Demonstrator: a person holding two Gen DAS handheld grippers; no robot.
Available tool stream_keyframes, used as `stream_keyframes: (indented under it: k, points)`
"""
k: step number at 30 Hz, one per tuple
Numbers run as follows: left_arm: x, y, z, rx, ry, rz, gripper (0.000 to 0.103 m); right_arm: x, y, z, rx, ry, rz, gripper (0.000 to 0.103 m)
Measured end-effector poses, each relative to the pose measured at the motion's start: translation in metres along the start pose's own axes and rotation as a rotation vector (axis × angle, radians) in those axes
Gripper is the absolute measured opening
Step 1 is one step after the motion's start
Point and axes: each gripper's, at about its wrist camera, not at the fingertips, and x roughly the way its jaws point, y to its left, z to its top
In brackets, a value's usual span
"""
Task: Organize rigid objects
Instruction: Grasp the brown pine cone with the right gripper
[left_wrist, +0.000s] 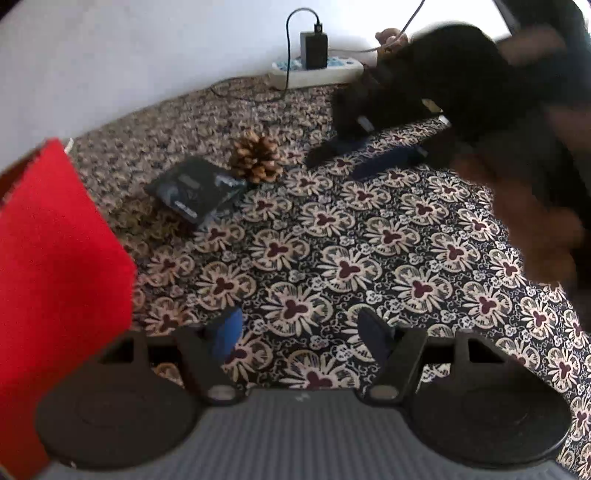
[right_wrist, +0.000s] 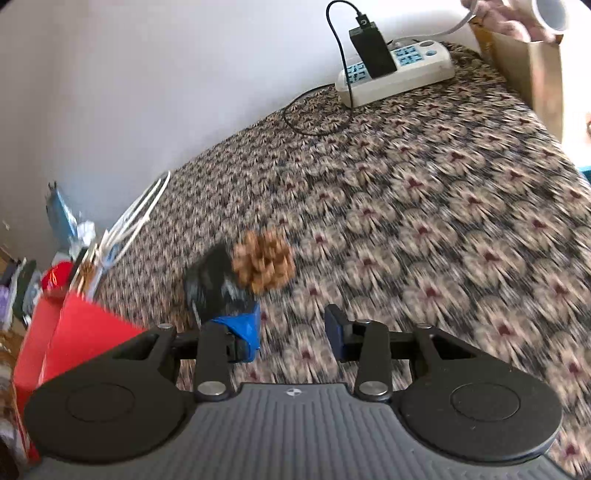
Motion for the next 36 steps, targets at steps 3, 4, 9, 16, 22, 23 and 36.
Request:
stream_keyframes:
  k: [3, 4, 9, 16, 22, 23, 36]
  points:
    - [0.005, 0.007, 0.003, -0.010, -0.003, -0.019, 0.070, 0.017, 0.005, 0.021, 0.021, -0.032, 0.023, 0.022]
    - [0.006, 0.009, 0.004, -0.013, -0.008, -0.024, 0.070, 0.023, 0.007, 0.027, 0.027, -0.049, 0.027, 0.022]
    - [0.011, 0.018, 0.013, -0.027, -0.025, -0.047, 0.070, 0.056, 0.014, 0.048, 0.031, -0.045, 0.027, 0.022]
    - [0.020, 0.027, 0.019, -0.030, -0.037, -0.061, 0.070, 0.066, 0.014, 0.040, -0.039, 0.025, 0.049, 0.022]
    - [0.021, 0.026, 0.021, -0.030, -0.048, -0.076, 0.070, 0.040, -0.002, 0.019, 0.007, 0.070, 0.114, 0.023]
    - [0.022, 0.026, 0.022, -0.029, -0.049, -0.078, 0.070, 0.036, -0.007, 0.015, 0.025, 0.082, 0.124, 0.024]
    - [0.021, -0.001, 0.023, 0.017, -0.070, -0.110, 0.069, -0.014, -0.040, -0.037, 0.233, 0.133, 0.219, 0.025]
